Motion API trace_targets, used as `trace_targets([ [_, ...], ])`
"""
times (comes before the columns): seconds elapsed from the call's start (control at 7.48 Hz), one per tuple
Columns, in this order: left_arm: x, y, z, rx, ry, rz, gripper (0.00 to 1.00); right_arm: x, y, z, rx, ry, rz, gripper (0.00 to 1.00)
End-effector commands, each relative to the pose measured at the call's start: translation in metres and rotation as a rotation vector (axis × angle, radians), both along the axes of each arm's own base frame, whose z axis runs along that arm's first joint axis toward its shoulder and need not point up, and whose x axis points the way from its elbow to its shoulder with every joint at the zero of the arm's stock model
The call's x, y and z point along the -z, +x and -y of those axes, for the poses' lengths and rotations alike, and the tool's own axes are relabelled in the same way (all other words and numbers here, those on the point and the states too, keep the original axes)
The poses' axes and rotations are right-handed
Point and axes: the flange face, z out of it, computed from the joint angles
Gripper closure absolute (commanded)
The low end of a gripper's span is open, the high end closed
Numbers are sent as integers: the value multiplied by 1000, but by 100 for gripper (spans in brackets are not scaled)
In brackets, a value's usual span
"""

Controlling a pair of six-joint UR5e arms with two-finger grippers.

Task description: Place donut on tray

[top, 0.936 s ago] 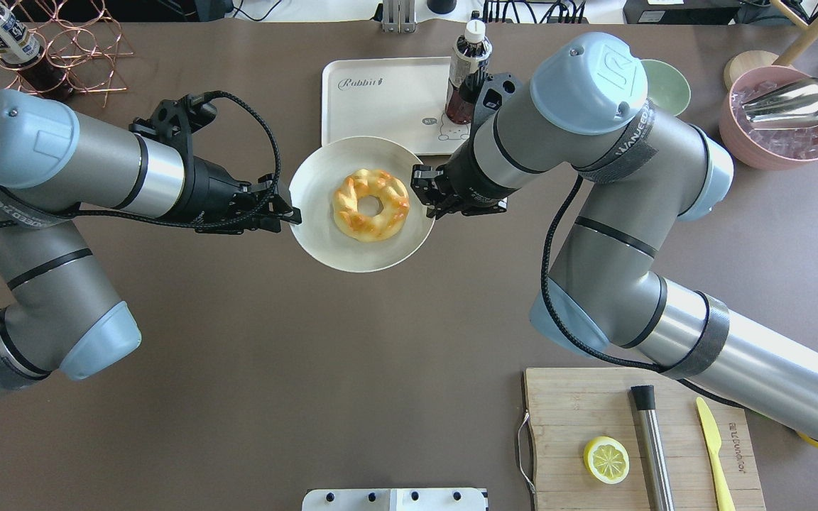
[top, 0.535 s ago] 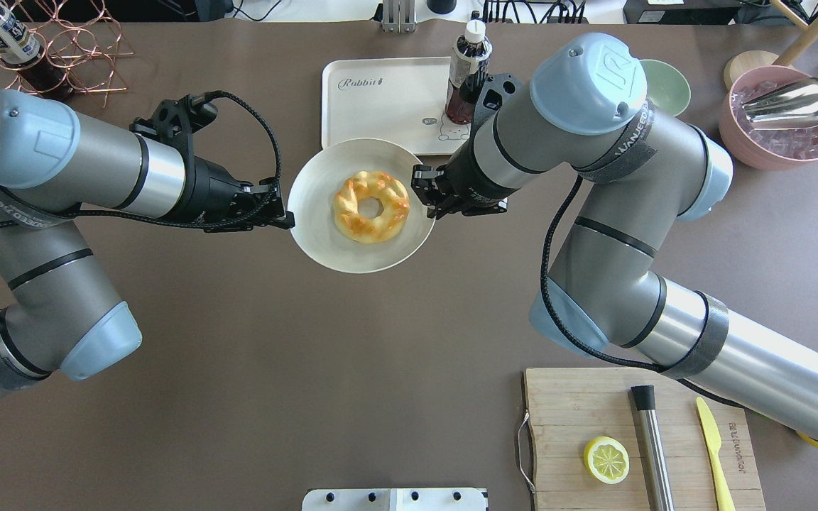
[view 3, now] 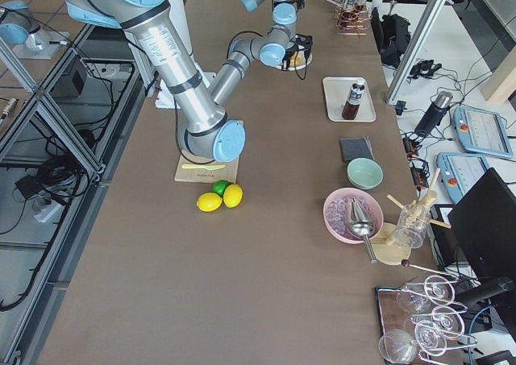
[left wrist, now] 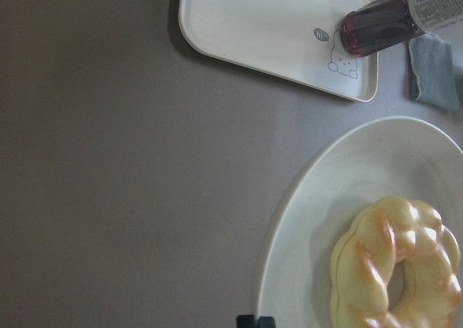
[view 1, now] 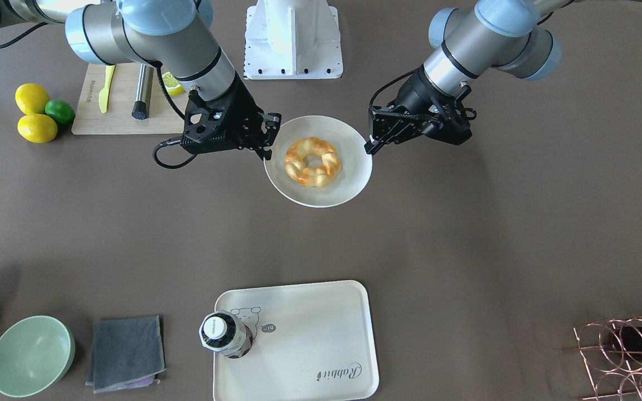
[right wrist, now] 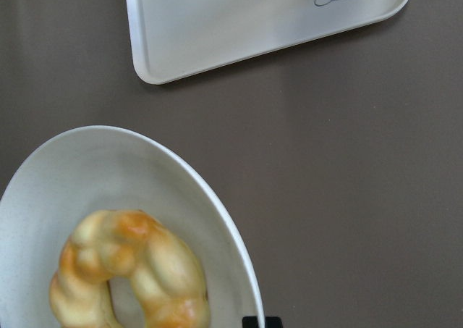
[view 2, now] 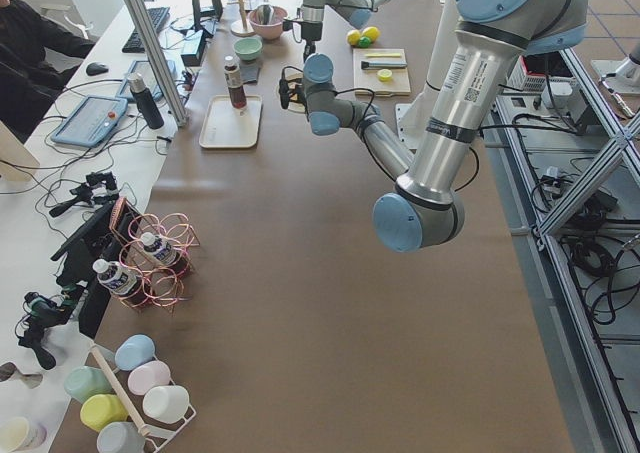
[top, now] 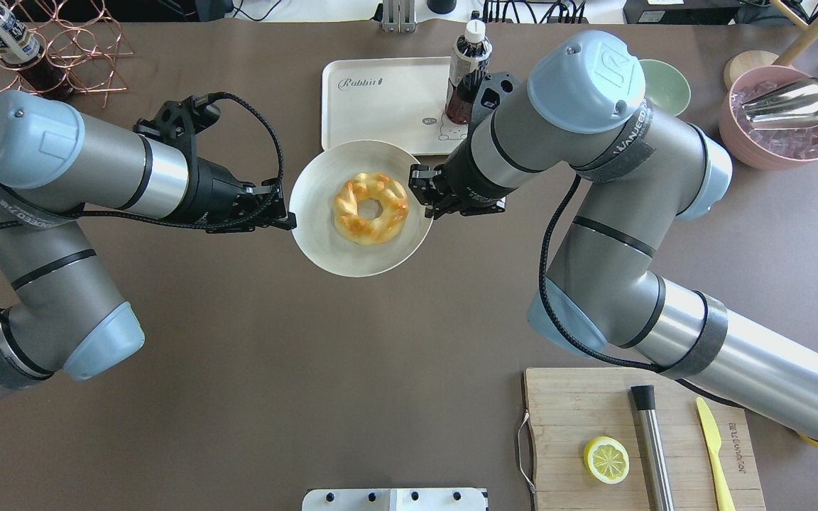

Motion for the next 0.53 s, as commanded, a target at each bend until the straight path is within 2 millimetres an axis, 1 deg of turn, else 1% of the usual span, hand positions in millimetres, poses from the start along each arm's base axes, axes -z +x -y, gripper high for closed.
trace_targets([
  [0.0, 0, 1, 0, 0, -5, 4, 100, 2, 2, 0, 9, -7, 10, 11],
  [0.13, 1, 0, 0, 0, -4, 3, 100, 2, 2, 0, 8, -9, 10, 1],
  [0.4, 2, -1, 1, 2, -3, 2, 100, 3, 4, 2, 6, -1, 13, 0],
])
